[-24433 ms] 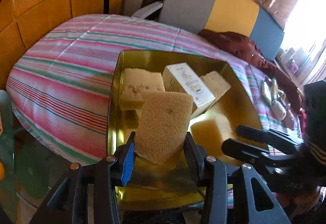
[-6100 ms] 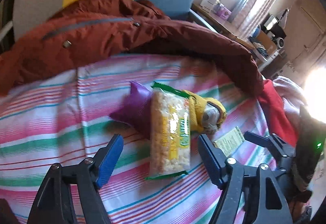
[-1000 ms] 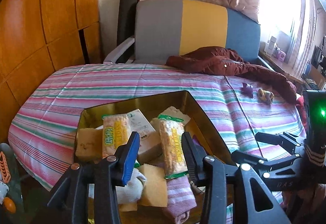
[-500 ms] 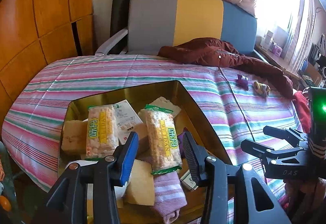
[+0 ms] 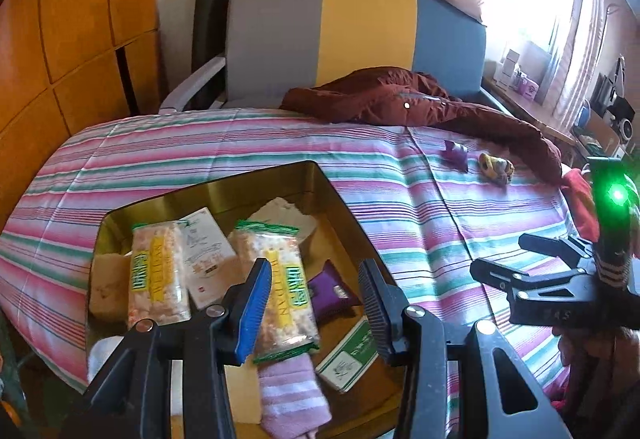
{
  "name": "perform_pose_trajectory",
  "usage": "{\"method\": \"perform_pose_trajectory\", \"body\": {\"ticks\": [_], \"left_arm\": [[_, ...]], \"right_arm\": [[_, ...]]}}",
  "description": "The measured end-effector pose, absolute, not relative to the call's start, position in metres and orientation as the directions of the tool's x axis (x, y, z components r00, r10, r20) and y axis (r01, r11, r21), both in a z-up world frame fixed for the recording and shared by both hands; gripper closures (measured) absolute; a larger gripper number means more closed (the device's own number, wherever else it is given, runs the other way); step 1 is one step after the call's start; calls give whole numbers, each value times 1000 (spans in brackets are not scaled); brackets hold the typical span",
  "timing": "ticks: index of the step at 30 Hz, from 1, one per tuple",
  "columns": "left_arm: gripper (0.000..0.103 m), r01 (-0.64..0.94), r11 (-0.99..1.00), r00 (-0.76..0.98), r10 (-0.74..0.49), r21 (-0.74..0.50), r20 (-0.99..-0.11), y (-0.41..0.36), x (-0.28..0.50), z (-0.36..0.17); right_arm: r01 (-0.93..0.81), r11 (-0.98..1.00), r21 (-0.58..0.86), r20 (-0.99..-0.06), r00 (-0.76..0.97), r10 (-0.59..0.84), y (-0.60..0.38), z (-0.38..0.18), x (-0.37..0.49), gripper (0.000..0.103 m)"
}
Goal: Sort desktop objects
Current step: 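Move both open tools across the bed toward the purple packet and yellow sock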
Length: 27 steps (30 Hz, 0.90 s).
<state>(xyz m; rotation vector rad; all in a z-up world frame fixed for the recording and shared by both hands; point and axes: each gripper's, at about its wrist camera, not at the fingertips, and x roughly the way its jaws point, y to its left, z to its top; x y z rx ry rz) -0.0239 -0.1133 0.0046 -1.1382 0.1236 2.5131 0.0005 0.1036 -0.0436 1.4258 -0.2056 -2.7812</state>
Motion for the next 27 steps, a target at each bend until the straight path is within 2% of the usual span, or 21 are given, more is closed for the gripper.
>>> {"method": "perform_pose_trajectory", "body": {"ticks": [3, 27], "left_arm": [[57, -388, -919, -595, 312, -75, -740, -106, -25, 5], [57, -508, -858, -532, 387, -82, -753, -33, -30, 3]], "right_arm": [[-78, -992, 97, -826, -563, -37, 116, -48, -4, 1], [-401, -893, 204, -859, -510, 33, 262, -70, -12, 0]]}}
